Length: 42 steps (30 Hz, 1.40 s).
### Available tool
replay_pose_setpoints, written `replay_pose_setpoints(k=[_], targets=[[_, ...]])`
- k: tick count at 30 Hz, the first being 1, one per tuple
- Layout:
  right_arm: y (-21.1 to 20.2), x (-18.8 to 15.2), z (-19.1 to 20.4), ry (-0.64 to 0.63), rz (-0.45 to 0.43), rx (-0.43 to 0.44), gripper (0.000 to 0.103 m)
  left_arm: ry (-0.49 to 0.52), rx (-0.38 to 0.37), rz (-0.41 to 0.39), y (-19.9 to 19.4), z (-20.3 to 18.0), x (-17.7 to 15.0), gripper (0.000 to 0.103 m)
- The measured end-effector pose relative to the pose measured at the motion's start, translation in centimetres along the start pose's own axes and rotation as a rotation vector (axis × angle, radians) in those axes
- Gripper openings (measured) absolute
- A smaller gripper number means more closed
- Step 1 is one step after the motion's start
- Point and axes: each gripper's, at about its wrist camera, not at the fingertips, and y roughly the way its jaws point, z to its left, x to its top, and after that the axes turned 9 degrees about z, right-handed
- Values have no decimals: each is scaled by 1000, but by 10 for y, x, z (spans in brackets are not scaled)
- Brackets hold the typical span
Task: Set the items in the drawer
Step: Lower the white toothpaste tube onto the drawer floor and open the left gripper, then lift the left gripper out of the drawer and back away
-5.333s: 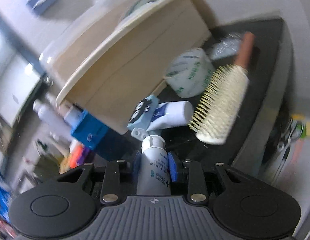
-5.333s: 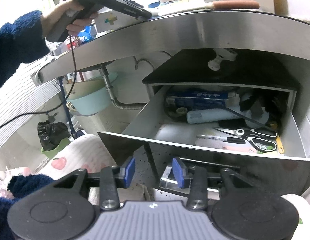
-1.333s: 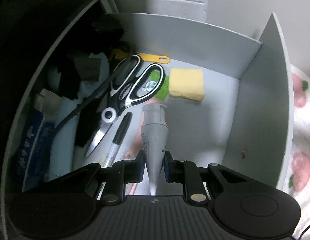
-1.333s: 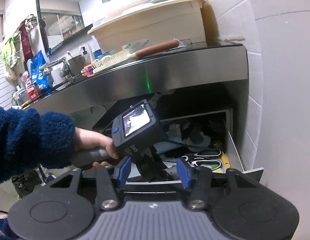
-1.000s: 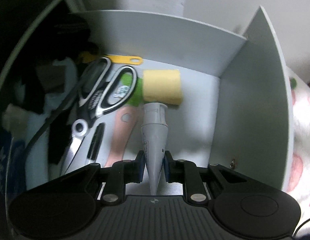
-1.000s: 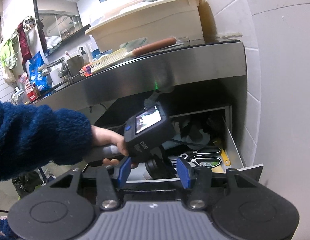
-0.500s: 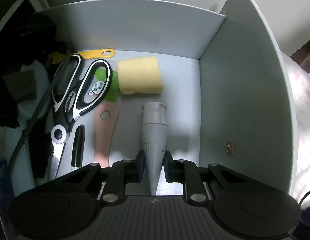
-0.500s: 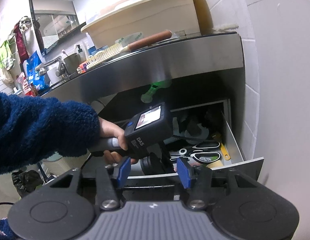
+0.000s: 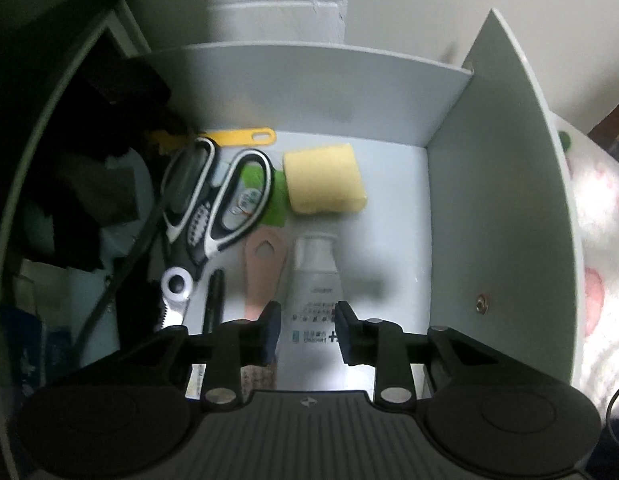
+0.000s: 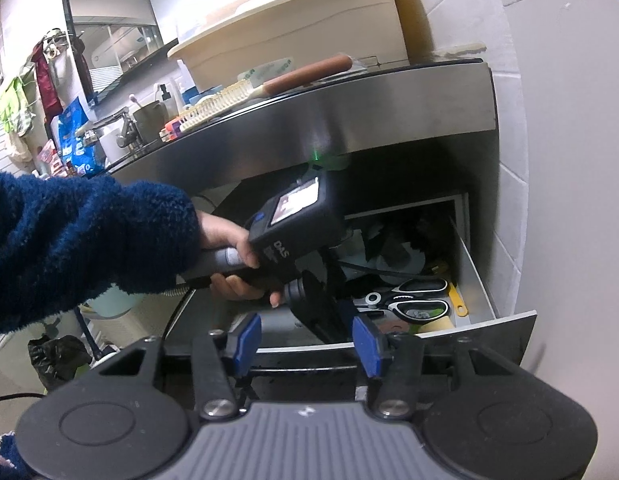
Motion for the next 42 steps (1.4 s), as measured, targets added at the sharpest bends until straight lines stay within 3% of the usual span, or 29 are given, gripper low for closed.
replay_pose_setpoints(k=[8, 14, 16, 19, 23, 26, 31, 42], targets=[[0, 1, 1, -6, -2, -5, 50, -4, 70, -43, -6, -2, -9, 32], [0, 3, 4, -22, -1, -13, 50, -35, 131, -141, -38, -19, -23, 51], [-2, 3, 6, -31, -2, -17, 50, -86, 142, -174, -50, -20, -28, 61], [-4, 4, 8, -39, -4, -29, 51, -150, 155, -228, -72, -24, -38, 63], [-6, 4, 8, -38, -4, -42, 51, -228, 178, -293, -101, -36, -53, 73], [-6, 5, 10, -40, -3, -48, 51, -290, 200, -341, -122, -48, -62, 76], [-9, 7, 18, -62, -2, -39, 52, -421, 306, -404, -152, -68, -80, 80], [-10, 14, 45, -135, 1, -36, 52, -756, 388, -458, -184, -91, -126, 86]])
